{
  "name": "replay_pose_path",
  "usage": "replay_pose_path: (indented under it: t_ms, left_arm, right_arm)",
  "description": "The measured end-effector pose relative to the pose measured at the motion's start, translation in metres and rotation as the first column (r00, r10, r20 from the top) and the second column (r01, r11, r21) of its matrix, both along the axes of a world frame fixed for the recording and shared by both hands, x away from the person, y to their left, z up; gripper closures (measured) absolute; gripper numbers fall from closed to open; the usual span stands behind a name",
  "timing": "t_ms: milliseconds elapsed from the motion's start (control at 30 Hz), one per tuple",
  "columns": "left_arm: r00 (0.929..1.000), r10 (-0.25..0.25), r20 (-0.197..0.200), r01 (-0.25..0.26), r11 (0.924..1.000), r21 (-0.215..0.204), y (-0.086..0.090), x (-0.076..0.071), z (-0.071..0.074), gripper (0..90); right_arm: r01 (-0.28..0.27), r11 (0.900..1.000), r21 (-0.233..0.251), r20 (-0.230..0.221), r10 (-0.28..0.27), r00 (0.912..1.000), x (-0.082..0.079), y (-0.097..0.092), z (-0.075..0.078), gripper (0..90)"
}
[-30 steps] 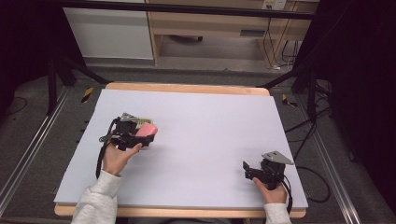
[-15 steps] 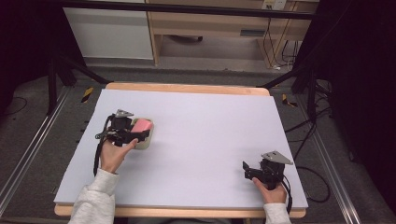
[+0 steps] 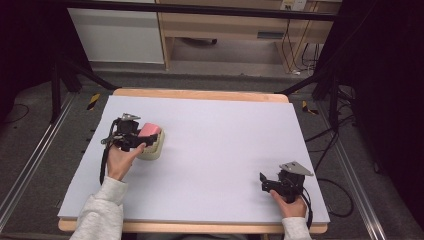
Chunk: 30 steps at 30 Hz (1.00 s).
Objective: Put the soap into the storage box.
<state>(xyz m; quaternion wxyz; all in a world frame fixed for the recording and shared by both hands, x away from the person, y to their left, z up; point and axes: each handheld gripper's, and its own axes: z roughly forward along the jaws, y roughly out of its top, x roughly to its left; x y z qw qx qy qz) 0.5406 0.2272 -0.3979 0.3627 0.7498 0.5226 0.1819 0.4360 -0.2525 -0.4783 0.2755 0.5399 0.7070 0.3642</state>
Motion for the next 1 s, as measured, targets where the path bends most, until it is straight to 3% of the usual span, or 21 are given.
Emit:
replay_pose_path:
  t_ms: [133, 233, 400, 1000]
  left_arm:
    - [0.9999, 0.013, -0.007, -0.013, 0.9999, 0.0, 0.0, 0.006, -0.004, 37.3]
    - [0.9998, 0.02, -0.007, -0.02, 0.9993, 0.033, -0.001, 0.01, -0.009, 37.3]
    - [0.9996, 0.022, -0.019, -0.021, 0.9986, 0.048, -0.003, 0.015, -0.017, 37.3]
    - [0.9977, 0.049, -0.047, -0.046, 0.9963, 0.073, 0.002, 0.024, -0.034, 37.3]
  right_arm:
    - [0.0, 1.0, -0.007, 0.0, 0.0, 1.0, 0.0, 0.0, 0.0, 5.0]
    - [0.0, 1.0, -0.007, 0.0, 0.0, 1.0, 0.001, 0.0, -0.001, 4.9]
    - [0.0, 1.0, -0.006, 0.0, 0.0, 1.0, 0.001, 0.0, -0.001, 4.9]
    - [-0.003, 1.0, -0.007, 0.0, 0.003, 1.0, 0.001, 0.0, -0.001, 4.9]
